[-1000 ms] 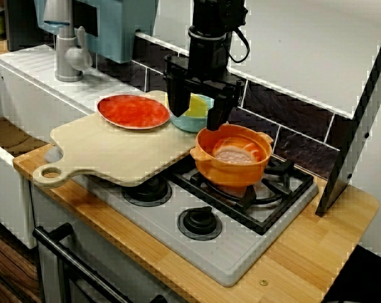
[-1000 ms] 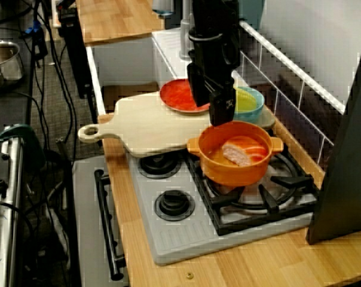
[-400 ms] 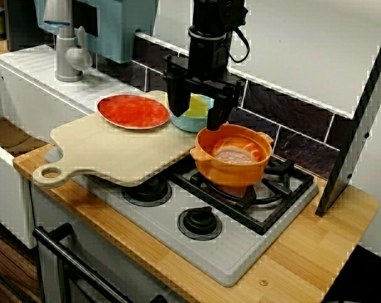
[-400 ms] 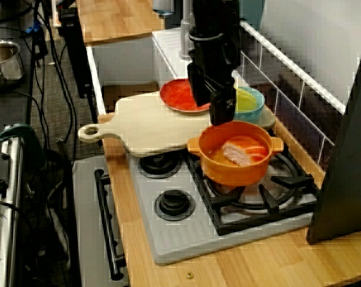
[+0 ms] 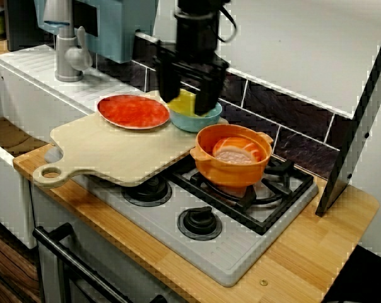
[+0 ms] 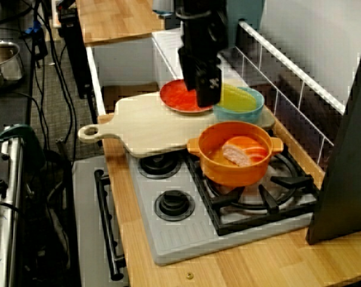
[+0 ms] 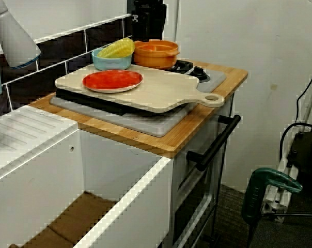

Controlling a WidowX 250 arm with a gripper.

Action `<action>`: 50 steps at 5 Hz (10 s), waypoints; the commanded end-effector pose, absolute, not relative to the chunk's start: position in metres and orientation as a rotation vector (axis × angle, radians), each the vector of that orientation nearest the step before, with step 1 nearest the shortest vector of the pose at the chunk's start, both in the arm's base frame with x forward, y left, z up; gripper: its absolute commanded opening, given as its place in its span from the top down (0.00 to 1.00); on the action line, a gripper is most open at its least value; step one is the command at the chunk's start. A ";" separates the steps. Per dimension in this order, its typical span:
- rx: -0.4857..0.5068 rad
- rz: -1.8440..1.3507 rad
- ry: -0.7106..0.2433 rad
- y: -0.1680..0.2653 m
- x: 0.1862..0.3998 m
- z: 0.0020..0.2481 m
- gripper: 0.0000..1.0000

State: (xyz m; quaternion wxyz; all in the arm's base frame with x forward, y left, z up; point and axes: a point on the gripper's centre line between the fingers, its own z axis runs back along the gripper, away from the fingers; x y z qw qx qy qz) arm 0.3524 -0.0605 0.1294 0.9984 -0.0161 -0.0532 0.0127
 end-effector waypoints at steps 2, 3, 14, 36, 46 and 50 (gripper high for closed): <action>-0.018 -0.011 -0.180 -0.052 0.348 0.148 0.00; 0.021 -0.051 -0.181 -0.055 0.361 0.148 0.00; 0.004 -0.083 -0.160 -0.042 0.398 0.129 0.00; 0.027 0.087 -0.265 0.037 0.338 0.159 1.00; -0.036 0.030 -0.204 -0.003 0.365 0.143 0.00; -0.005 0.003 -0.214 -0.049 0.400 0.123 0.00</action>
